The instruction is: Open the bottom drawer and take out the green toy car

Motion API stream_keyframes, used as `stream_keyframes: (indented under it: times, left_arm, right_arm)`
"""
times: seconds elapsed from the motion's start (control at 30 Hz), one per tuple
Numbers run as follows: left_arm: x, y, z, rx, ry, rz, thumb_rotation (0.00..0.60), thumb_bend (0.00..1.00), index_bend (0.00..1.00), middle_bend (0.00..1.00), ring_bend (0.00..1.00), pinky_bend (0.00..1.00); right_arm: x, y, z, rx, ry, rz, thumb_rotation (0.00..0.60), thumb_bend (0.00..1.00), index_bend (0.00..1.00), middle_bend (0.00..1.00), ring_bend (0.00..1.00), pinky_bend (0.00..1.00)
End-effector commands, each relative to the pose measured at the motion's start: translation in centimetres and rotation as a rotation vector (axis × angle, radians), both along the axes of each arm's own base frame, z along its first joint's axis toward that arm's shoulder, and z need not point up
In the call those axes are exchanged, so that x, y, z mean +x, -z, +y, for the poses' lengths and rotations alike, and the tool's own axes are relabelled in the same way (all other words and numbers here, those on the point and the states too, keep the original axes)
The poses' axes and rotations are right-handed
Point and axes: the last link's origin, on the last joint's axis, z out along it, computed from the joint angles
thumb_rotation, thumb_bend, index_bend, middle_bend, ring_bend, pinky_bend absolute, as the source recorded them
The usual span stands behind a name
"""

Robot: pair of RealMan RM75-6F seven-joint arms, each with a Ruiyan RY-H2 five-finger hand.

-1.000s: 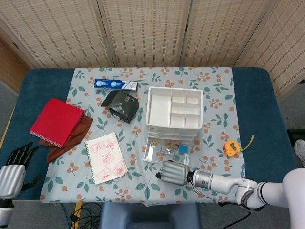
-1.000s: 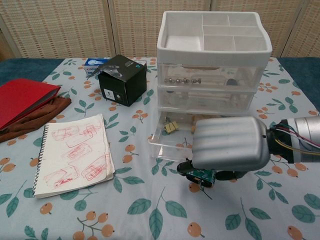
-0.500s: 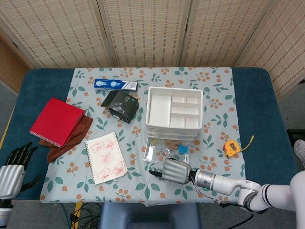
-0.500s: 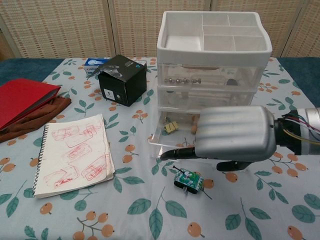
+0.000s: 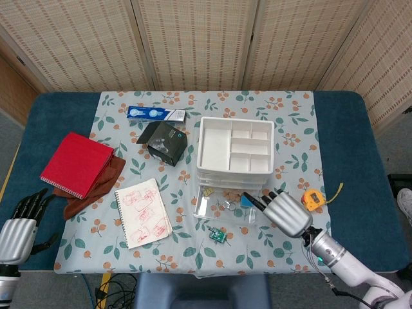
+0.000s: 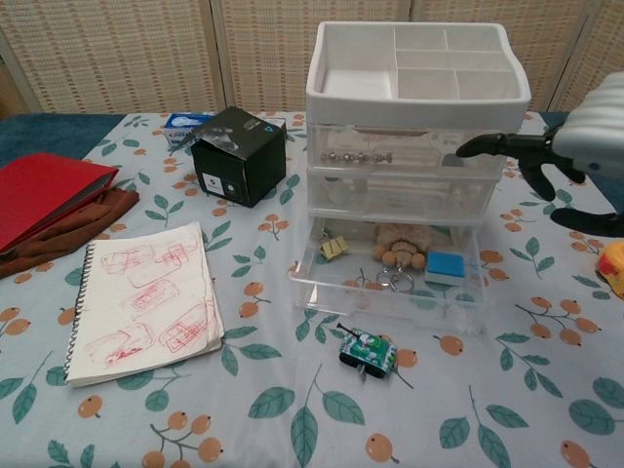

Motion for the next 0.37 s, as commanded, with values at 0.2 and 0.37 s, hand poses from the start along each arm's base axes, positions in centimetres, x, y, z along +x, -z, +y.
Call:
stream_keyframes:
  times: [0.2,0.37]
  left_arm:
    - [0.5,0.3,0.7,0.001,0.023,0.002,0.600,0.23,0.11,0.05,0.07,0.09]
    - [0.8,0.6,0.8,0.000,0.034,0.007,0.600,0.23,0.11,0.05,0.07,0.09]
  right_arm:
    - [-6.6,-5.6,4.6,-0.287,0.336,-0.130,0.600,0.44,0.00,0.07,0.00,0.11]
    - [-8.6,-7.1,5.9,-0.334,0.417,-0.192,0.600,0.44,0.00,0.07,0.00,0.11]
